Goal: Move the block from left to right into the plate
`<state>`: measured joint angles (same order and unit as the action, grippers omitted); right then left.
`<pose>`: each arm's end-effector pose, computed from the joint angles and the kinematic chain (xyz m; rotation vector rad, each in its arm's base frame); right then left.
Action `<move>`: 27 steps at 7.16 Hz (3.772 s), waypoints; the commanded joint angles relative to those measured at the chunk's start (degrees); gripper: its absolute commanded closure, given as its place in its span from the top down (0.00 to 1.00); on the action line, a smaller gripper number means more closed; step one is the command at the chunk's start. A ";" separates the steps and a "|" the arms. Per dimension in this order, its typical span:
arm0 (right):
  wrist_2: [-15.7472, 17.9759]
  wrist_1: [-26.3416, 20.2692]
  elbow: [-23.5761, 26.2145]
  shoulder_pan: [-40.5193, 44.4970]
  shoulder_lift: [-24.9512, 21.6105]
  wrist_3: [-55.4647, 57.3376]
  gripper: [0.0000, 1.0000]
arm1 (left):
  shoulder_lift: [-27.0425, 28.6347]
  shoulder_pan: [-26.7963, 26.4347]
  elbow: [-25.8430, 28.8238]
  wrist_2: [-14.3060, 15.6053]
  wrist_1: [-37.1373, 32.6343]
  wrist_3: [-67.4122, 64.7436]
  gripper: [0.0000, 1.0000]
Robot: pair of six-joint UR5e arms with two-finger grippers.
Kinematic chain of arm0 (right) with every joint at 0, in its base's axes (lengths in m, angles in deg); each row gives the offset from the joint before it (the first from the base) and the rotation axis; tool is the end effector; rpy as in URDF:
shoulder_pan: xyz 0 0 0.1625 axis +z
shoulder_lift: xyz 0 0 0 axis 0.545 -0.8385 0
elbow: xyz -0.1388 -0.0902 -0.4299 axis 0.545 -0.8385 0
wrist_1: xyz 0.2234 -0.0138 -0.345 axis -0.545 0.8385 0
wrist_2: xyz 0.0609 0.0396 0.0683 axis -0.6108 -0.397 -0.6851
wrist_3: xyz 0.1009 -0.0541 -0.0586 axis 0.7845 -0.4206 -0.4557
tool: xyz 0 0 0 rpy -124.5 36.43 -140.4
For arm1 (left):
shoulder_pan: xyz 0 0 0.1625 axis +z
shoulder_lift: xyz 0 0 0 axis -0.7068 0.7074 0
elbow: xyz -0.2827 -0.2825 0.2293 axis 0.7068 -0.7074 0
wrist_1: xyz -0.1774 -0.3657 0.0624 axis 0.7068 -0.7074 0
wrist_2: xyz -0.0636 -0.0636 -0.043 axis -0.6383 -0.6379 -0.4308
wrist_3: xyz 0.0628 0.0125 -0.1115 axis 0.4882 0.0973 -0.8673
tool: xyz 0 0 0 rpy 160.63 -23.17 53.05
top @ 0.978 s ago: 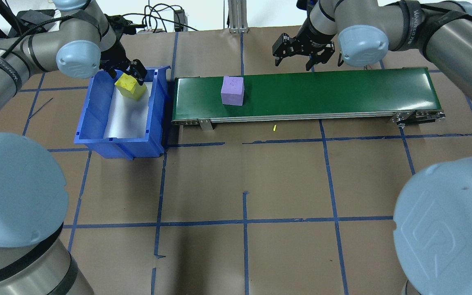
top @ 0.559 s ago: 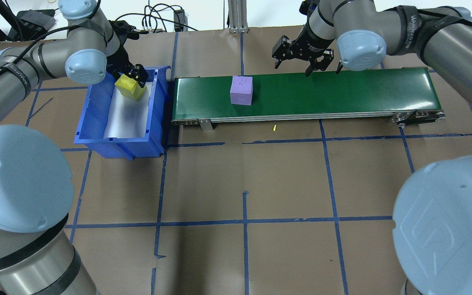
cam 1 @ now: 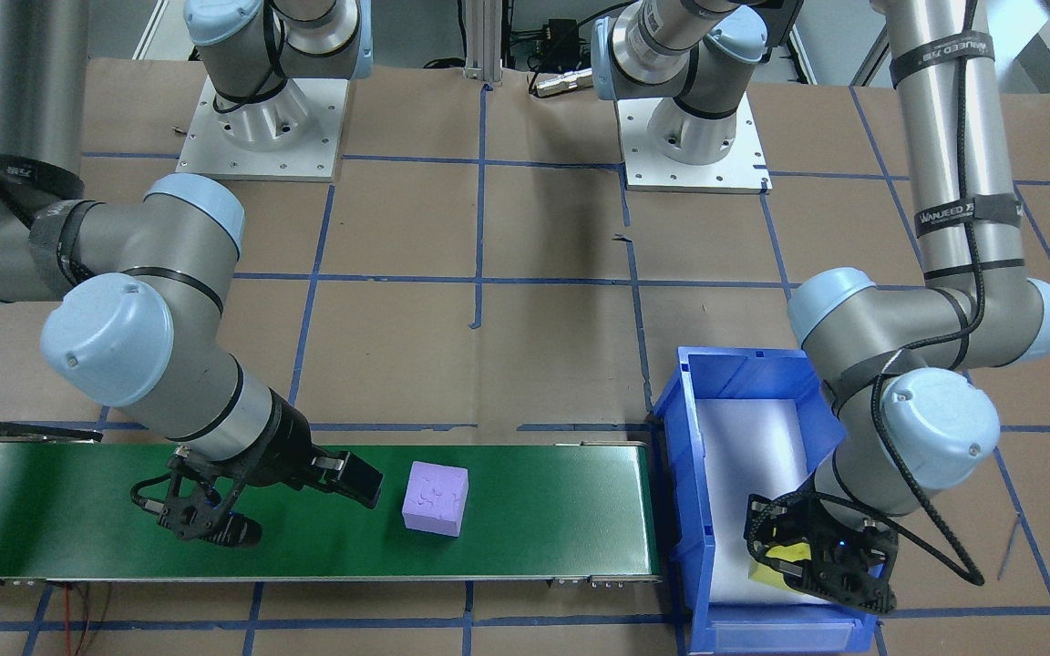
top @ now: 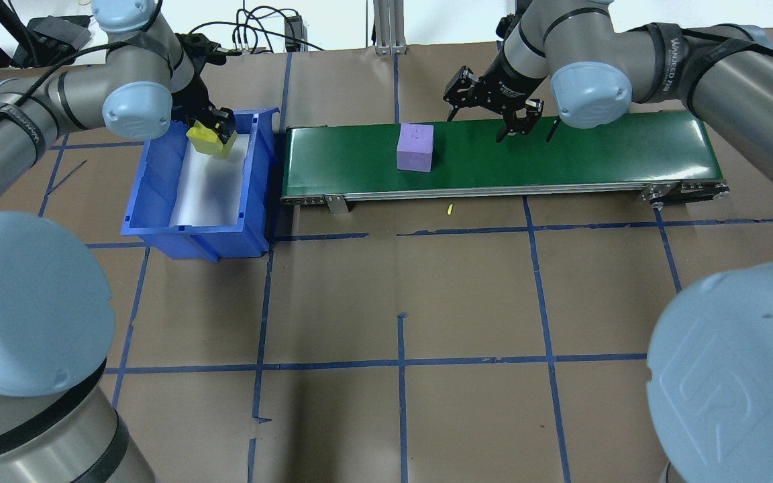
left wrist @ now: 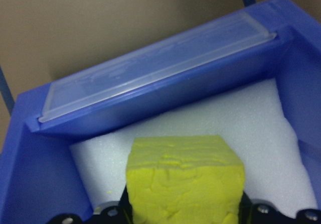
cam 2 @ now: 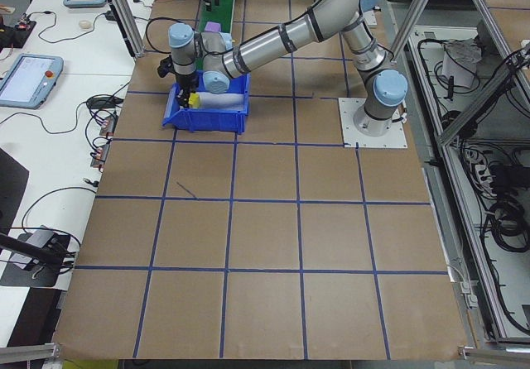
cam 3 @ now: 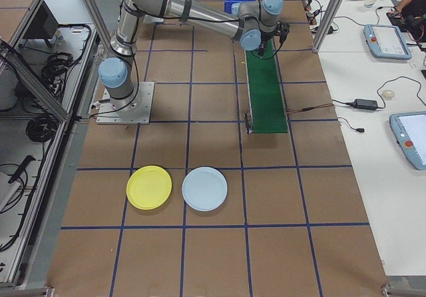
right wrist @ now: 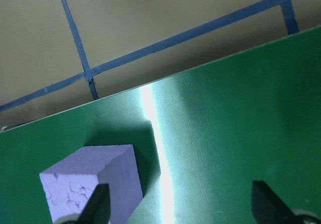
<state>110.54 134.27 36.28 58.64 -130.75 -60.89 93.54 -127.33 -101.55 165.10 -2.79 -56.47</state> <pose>0.1933 -0.6812 0.3041 0.4421 2.7768 -0.0454 -0.0333 -0.7349 0.2729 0.4842 3.0402 -0.1880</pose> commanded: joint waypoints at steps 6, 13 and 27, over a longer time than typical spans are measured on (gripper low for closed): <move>-0.80 0.18 -0.05 0.01 0.20 -0.51 0.98 | -13.88 -10.26 -0.37 -5.97 -15.79 -27.02 0.37; 3.83 5.45 0.39 -0.17 2.14 -19.52 0.20 | -2.54 -14.77 -1.68 -6.23 -1.55 -32.59 0.47; 22.49 -0.08 18.23 -62.13 -7.71 -97.28 1.00 | -34.62 -7.04 -6.00 -0.57 -33.19 -25.03 1.00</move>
<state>132.98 133.91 54.48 -3.09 -138.80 -158.48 59.41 -135.11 -107.78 167.28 -35.48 -82.01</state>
